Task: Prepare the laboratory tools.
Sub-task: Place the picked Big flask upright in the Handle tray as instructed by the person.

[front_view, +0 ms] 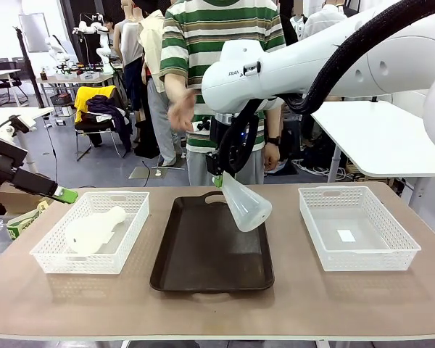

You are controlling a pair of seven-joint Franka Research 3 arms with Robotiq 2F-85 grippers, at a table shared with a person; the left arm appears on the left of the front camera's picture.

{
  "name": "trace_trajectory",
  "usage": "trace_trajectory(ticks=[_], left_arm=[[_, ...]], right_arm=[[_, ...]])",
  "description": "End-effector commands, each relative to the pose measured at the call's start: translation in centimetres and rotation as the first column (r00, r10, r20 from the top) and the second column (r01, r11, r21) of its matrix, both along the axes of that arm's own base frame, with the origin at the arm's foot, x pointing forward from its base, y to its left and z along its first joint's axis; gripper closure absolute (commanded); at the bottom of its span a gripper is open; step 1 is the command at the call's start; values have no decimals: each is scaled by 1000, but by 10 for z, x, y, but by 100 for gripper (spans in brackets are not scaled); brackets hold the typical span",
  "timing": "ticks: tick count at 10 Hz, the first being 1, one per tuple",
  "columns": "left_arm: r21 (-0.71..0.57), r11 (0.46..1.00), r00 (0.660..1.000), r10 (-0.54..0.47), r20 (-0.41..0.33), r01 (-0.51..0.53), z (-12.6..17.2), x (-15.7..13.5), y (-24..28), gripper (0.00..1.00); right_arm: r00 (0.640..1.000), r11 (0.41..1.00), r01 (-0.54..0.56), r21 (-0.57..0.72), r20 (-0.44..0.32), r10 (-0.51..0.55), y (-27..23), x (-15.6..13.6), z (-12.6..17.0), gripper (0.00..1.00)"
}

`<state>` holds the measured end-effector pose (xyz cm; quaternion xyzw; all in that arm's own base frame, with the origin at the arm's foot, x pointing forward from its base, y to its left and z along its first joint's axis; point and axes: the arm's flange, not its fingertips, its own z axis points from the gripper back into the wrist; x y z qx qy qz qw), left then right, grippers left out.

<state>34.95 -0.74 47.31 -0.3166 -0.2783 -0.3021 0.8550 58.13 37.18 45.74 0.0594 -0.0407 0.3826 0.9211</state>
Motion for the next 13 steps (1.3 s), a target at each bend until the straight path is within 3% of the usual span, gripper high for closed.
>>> trace_trajectory(ticks=[1, 13], left_arm=[[-21, 1000, 1000, -15, 16, 15, -2, 1, 2, 0], [-21, 1000, 1000, -15, 16, 15, -2, 1, 2, 0]], right_arm=[[1000, 1000, 5, -8, 4, -5, -1, 0, 0, 100], [1000, 1000, 5, -8, 4, -5, -1, 0, 0, 100]])
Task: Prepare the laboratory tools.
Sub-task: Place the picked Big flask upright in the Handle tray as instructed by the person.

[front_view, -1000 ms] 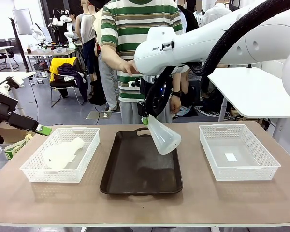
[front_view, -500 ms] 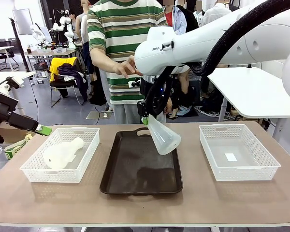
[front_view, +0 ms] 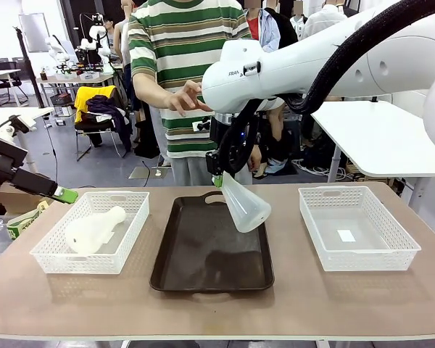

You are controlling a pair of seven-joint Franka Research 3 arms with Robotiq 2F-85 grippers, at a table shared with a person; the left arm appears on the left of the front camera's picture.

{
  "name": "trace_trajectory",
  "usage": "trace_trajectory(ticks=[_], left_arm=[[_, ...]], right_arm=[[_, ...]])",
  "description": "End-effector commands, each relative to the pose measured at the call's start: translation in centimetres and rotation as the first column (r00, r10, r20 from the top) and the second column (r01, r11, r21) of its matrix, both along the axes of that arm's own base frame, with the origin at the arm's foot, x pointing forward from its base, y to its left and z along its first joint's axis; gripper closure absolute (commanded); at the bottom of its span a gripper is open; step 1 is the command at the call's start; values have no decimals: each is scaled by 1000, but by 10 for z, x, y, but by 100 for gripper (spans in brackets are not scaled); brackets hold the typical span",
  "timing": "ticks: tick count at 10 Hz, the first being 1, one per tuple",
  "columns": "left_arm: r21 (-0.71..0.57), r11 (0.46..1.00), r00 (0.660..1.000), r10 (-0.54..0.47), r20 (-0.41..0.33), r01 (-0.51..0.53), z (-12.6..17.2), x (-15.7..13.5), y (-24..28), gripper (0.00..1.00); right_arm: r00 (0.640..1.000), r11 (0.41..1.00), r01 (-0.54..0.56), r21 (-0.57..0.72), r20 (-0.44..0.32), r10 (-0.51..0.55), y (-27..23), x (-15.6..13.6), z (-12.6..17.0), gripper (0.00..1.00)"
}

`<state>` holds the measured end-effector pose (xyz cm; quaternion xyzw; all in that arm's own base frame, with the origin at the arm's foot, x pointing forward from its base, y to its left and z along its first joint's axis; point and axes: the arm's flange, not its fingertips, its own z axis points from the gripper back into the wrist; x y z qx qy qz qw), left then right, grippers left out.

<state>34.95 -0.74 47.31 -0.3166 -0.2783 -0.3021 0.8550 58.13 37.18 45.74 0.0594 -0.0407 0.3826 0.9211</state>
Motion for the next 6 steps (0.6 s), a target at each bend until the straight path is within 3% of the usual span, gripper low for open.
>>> trace_trajectory(ticks=[1, 5, 6], left_arm=[[-21, 1000, 1000, -15, 16, 15, -2, 1, 2, 0], [-21, 1000, 1000, -15, 16, 15, -2, 1, 2, 0], [-21, 1000, 1000, -15, 16, 15, -2, 1, 2, 0]], right_arm=[[1000, 1000, 5, -8, 4, -5, -1, 0, 0, 100], [1000, 1000, 0, 0, 0, 0, 0, 0, 0, 100], [999, 999, -36, -10, 33, 36, 0, -5, 3, 100]])
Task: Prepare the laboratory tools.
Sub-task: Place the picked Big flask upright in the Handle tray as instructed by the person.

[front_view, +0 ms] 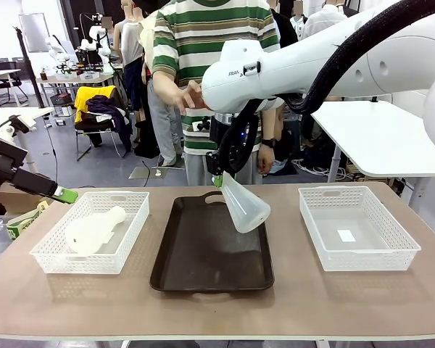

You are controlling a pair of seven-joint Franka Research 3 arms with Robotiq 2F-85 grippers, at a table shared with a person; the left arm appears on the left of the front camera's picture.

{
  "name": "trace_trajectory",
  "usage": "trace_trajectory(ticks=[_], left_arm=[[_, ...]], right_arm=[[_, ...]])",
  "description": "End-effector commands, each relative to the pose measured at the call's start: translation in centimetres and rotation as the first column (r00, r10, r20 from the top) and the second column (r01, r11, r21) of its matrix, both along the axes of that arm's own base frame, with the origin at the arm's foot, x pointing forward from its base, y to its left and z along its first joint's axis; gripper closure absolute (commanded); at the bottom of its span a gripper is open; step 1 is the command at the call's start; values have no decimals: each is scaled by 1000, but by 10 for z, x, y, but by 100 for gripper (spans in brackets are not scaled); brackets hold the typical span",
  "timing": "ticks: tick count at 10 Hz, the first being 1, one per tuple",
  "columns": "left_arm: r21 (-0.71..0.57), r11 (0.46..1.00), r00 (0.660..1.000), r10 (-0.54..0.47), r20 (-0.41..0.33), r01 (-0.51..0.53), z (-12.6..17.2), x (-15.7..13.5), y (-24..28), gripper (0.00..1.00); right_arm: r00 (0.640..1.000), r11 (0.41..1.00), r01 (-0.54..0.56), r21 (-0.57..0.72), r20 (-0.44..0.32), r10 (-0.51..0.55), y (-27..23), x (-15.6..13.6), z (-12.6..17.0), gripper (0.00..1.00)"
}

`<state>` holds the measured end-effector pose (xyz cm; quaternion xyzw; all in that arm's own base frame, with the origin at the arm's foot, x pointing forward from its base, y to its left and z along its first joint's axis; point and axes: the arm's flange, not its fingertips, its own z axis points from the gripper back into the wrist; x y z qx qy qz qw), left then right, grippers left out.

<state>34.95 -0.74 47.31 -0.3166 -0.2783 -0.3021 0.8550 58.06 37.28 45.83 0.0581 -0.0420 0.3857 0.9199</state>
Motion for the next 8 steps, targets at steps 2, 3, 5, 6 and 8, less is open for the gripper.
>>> trace_trajectory(ticks=[2, 3, 5, 6, 8], left_arm=[[-21, 1000, 1000, -15, 16, 15, -2, 1, 2, 0], [-21, 1000, 1000, -15, 16, 15, -2, 1, 2, 0], [-21, 1000, 1000, -15, 16, 15, -2, 1, 2, 0], [-21, 1000, 1000, -15, 16, 15, -2, 1, 2, 0], [-21, 1000, 1000, -15, 16, 15, -2, 1, 2, 0]], right_arm=[[996, 997, -63, 44, 68, 60, -7, -16, 16, 100], [992, 990, -94, 108, 95, 83, -13, -23, 24, 100], [978, 974, -167, 156, 148, 144, -26, -28, 27, 100], [965, 946, -228, 231, 183, 188, -32, -30, 26, 100], [927, 867, -346, 359, 270, 258, -40, -36, 22, 100]])
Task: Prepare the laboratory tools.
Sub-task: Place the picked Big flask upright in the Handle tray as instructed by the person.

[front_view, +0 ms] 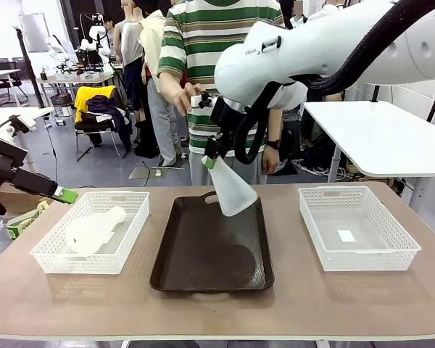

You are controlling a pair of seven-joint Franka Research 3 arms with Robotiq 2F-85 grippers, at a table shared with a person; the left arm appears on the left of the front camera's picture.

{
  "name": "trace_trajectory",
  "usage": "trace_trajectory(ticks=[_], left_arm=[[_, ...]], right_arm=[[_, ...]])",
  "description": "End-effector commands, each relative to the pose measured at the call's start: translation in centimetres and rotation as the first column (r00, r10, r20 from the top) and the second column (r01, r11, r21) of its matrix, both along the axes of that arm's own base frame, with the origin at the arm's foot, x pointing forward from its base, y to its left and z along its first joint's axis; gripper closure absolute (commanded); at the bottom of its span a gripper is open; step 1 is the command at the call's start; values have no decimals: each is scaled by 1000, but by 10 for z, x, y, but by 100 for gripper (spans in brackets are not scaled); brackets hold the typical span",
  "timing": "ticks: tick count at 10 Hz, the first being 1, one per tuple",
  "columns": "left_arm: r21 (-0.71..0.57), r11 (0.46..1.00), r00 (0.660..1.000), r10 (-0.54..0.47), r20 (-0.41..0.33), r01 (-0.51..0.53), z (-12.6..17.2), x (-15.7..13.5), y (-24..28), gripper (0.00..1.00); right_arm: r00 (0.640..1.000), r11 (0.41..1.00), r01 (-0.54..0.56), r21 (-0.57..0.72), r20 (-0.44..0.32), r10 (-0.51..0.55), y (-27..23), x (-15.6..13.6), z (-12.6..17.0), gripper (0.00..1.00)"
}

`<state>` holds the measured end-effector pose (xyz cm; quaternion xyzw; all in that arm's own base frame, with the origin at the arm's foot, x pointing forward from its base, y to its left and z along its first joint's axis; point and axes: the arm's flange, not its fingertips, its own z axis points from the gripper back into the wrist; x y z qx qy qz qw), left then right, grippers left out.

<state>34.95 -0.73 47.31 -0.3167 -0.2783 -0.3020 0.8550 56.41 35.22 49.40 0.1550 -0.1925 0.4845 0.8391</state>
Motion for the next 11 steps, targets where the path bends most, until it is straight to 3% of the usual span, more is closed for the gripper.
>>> trace_trajectory(ticks=[1, 2, 5, 8, 9, 10, 11], left_arm=[[-21, 1000, 1000, -15, 16, 15, -2, 1, 2, 0], [-21, 1000, 1000, -15, 16, 15, -2, 1, 2, 0], [-21, 1000, 1000, -15, 16, 15, -2, 1, 2, 0], [-21, 1000, 1000, -15, 16, 15, -2, 1, 2, 0], [-21, 1000, 1000, -15, 16, 15, -2, 1, 2, 0], [-21, 1000, 1000, -15, 16, 15, -2, 1, 2, 0], [-21, 1000, 1000, -15, 16, 15, -2, 1, 2, 0]], right_arm=[[987, 971, -161, 176, 56, 153, -22, -21, -14, 100], [978, 954, -193, 231, 127, 167, -25, -22, -17, 100], [952, 887, -293, 356, 196, 236, -35, -15, -36, 100], [888, 791, -433, 431, 355, 293, -43, 5, -63, 100], [850, 771, -492, 405, 416, 324, -41, 9, -69, 100], [828, 746, -530, 404, 435, 353, -40, 14, -76, 100], [834, 732, -526, 433, 433, 343, -38, 19, -84, 100]])
